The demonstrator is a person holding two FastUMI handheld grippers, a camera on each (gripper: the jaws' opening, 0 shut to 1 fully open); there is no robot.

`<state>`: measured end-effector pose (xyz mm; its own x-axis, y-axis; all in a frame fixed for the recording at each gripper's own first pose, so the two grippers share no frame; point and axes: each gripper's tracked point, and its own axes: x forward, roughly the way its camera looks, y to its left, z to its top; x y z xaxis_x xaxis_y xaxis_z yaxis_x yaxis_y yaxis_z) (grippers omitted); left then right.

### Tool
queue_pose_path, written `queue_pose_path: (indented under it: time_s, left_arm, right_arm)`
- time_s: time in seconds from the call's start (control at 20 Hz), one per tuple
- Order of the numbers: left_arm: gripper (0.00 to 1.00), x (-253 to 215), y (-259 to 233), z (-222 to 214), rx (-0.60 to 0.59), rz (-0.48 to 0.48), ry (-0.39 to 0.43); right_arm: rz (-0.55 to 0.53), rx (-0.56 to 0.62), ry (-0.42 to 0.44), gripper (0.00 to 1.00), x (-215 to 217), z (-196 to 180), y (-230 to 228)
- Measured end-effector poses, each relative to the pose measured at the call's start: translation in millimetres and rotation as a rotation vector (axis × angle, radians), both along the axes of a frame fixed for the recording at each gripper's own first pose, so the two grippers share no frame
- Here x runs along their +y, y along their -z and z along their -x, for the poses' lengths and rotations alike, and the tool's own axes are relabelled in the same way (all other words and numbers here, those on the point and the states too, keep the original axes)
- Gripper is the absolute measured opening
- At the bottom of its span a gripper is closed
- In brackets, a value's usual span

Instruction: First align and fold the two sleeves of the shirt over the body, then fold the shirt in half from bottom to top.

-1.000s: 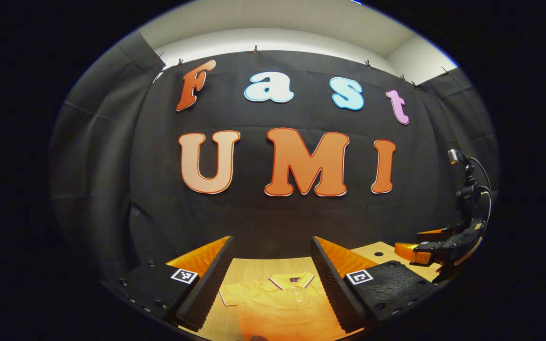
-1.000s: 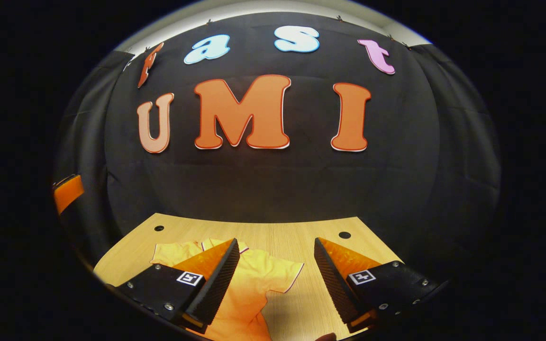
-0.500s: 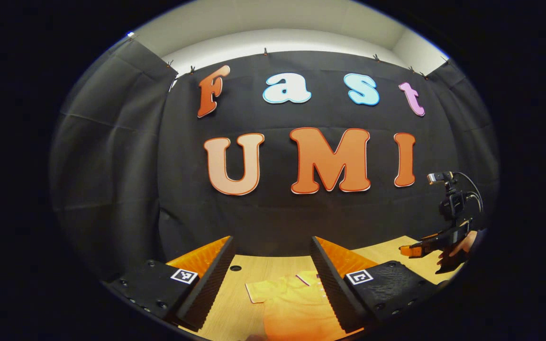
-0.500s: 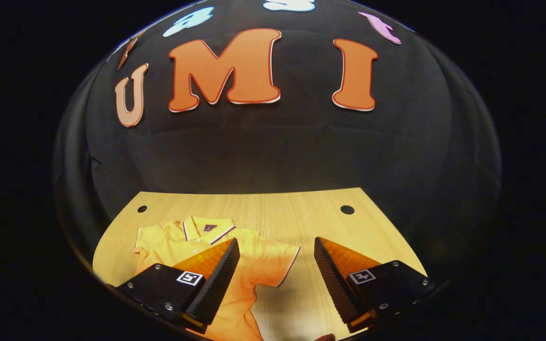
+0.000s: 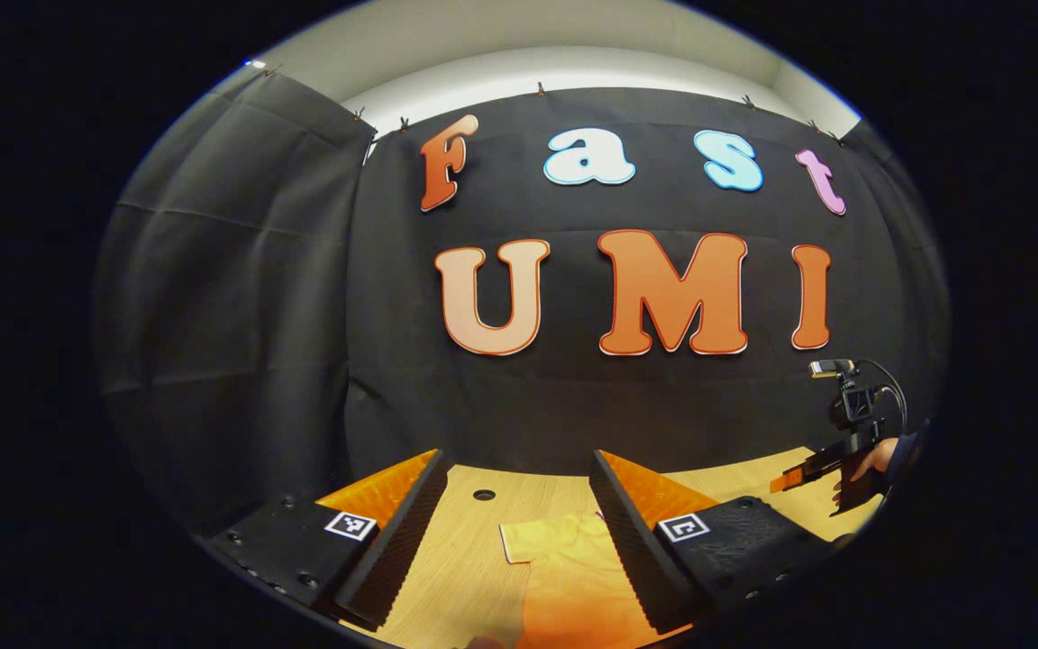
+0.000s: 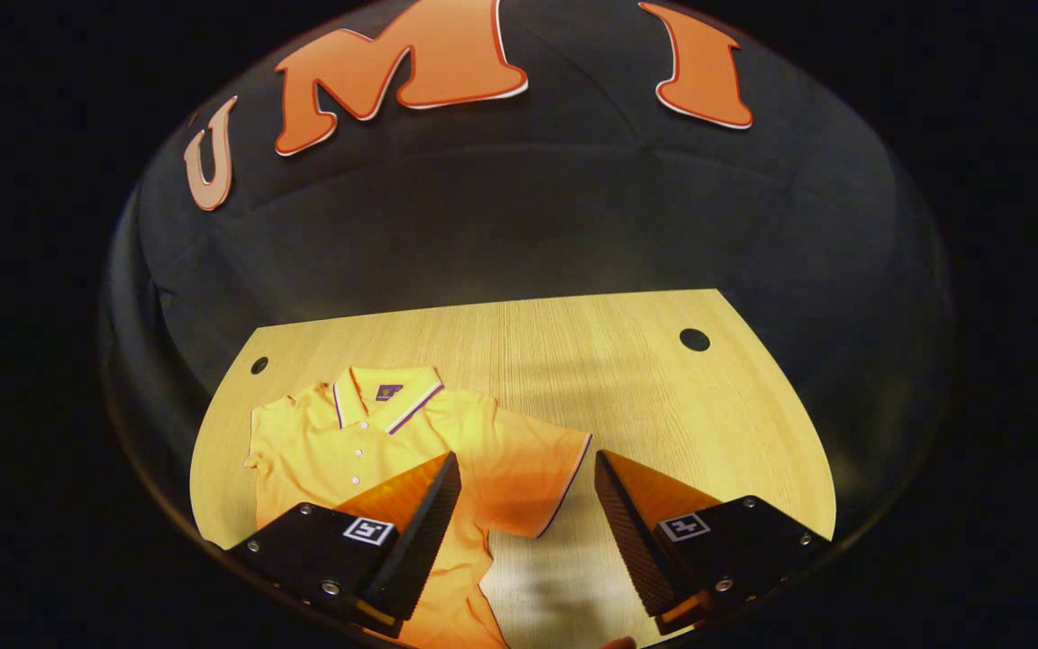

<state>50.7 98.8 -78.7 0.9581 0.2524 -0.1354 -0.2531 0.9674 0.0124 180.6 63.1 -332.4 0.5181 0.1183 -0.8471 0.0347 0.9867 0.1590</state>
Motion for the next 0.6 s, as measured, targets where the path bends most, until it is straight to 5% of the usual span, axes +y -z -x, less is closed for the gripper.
queue_pose_path:
  time_s: [0.45, 0.55, 0.6]
  left_arm:
    - [0.98, 12.3, 44.4, 1.5, 0.127, 0.133, -0.044]
    - [0.98, 15.1, 51.5, 2.0, 0.153, 0.142, -0.057]
    - [0.98, 12.2, 55.0, -0.1, 0.163, 0.152, -0.044]
  right_arm:
    - [-0.045, 0.304, 0.043, 0.84, 0.1, 15.2, 73.8]
    - [-0.070, 0.340, 0.049, 0.73, 4.2, 12.7, 82.9]
    - [-0.073, 0.358, 0.045, 0.78, 4.8, 11.2, 88.5]
